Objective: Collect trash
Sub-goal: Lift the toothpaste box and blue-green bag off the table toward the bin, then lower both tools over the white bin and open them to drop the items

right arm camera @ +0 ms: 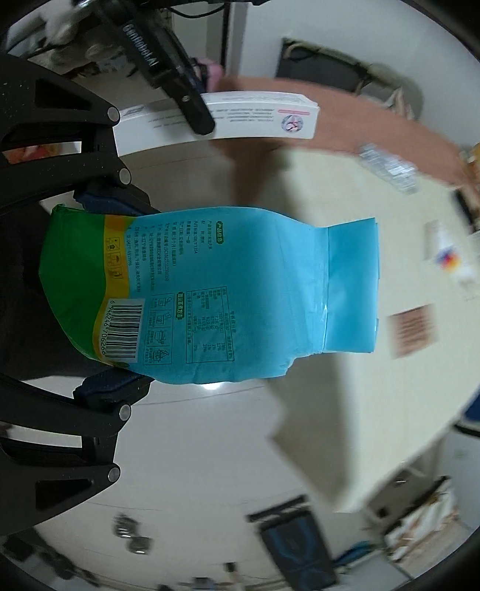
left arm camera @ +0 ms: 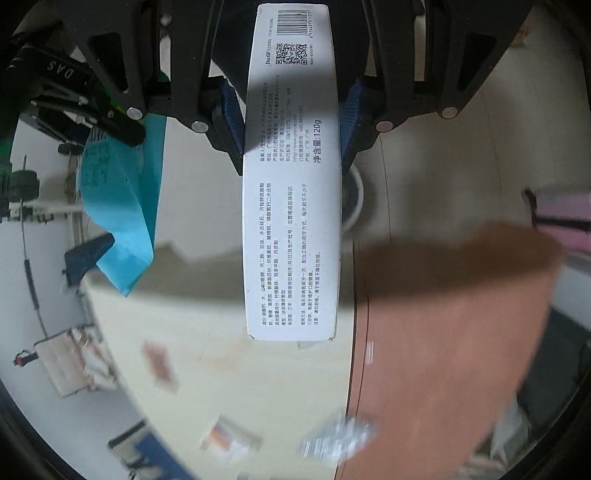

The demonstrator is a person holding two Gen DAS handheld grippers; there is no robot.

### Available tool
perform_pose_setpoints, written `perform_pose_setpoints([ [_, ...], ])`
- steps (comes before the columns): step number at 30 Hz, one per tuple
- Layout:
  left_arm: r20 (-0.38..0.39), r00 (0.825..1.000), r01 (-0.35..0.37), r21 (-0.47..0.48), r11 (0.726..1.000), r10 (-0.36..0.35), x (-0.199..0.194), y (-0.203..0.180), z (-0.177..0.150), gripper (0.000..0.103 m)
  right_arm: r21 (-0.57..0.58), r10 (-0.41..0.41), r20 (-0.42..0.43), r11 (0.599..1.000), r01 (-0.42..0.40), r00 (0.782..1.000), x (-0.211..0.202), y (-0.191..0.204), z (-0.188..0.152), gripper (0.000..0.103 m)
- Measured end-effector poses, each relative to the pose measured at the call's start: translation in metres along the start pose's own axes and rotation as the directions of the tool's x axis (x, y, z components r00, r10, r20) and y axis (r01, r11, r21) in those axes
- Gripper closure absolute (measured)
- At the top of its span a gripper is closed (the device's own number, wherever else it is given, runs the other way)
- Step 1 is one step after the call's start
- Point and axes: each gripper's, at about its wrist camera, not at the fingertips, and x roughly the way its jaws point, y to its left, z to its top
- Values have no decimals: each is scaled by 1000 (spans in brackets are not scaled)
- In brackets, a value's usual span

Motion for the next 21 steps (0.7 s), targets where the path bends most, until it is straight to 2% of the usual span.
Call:
perform_pose_setpoints([
  [5, -127, 992, 16, -57, 998, -23, 88, 20, -14, 61, 37, 19, -154, 999, -13, 988, 97, -22, -39, 35],
  [9, -188, 981, 30, -98, 995, -48, 176, 37, -9, 61, 24, 22, -200, 1000, -18, 980, 178, -36, -43, 35],
  [14, -246, 967, 37, -108, 993, -62, 278, 53, 7, 60, 23, 24, -238, 1000, -19, 971, 288, -55, -29, 35],
  [16, -248, 966, 49, -119, 992, -78, 309, 63, 9, 50, 22, 46, -257, 999, -41, 965, 331, -62, -25, 35],
  [18, -243, 969, 23, -124, 992, -53, 334, 74, 11, 13, 16, 51, -278, 999, -49, 959, 367, -66, -24, 32],
  [19, -239, 970, 13, -126, 992, -43, 340, 78, 4, 10, 14, 50, -280, 999, -48, 959, 384, -68, -23, 32],
  [21, -237, 971, -23, -135, 991, -9, 355, 86, 2, 10, 4, 42, -282, 999, -43, 958, 407, -68, -19, 25],
])
